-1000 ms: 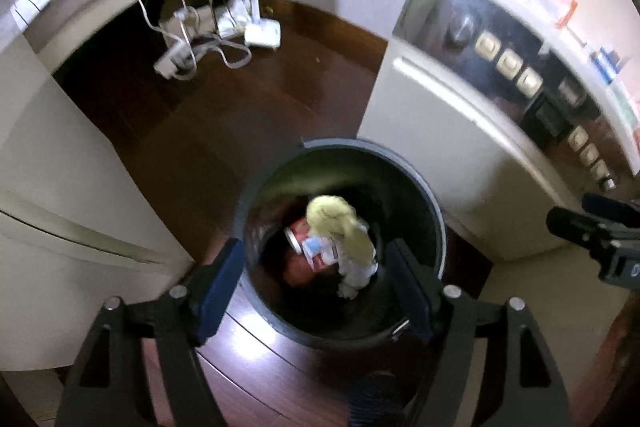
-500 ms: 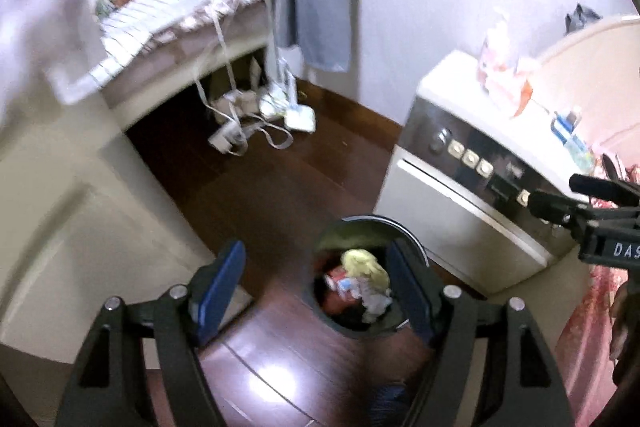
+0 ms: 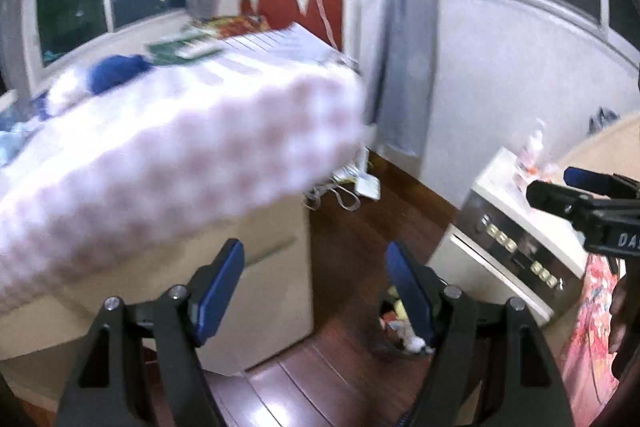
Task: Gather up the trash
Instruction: 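Move both open tools back toward the items on the bed, then grasp the light-blue face mask with the left tool while the right tool grasps the green milk carton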
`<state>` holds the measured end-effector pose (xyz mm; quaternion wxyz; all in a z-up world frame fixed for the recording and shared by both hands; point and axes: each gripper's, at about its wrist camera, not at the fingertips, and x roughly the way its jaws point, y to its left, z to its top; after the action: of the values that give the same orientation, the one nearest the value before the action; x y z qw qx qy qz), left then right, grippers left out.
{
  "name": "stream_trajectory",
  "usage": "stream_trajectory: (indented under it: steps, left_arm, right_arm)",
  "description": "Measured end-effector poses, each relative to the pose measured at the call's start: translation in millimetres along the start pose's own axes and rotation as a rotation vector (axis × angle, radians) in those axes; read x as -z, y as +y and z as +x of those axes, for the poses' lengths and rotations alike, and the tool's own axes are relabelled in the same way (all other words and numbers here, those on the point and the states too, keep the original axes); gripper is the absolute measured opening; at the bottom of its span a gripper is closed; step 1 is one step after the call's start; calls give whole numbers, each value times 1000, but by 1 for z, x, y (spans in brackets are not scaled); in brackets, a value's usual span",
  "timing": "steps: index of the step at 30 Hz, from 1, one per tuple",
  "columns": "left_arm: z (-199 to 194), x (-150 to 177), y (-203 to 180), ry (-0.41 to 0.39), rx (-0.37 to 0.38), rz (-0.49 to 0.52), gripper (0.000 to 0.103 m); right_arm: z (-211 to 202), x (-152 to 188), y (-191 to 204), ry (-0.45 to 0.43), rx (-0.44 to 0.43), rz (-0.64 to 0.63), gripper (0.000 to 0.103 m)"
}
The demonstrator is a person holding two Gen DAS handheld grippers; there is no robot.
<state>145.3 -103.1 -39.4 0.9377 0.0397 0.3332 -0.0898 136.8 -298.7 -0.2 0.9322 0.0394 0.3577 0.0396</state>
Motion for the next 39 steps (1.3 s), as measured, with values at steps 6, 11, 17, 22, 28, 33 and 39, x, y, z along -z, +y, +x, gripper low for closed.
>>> stream_trajectory:
  steps: [6, 11, 17, 22, 28, 33, 39]
  left_arm:
    - [-44, -17, 68, -80, -85, -78, 75]
    - [-62, -23, 135, -101, -183, -139, 75]
    - [-75, -28, 220, -107, -272, -231, 75]
    - [-71, -50, 272, -97, -328, -247, 75]
    - [-20, -73, 313, 31, -303, -257, 75]
    - [20, -89, 324, 138, -269, -252, 75]
    - [38, -89, 330, 197, -267, -275, 65]
  right_arm:
    - [-13, -47, 80, -88, -95, -88, 94]
    - [-4, -83, 148, -113, -182, -157, 94]
    - [18, -122, 222, -114, -271, -223, 94]
    - [44, -152, 261, -101, -285, -258, 94]
    - [91, -187, 261, -50, -231, -254, 94]
    - [142, -215, 262, 33, -214, -292, 94]
    - [197, -237, 271, 144, -191, -336, 94]
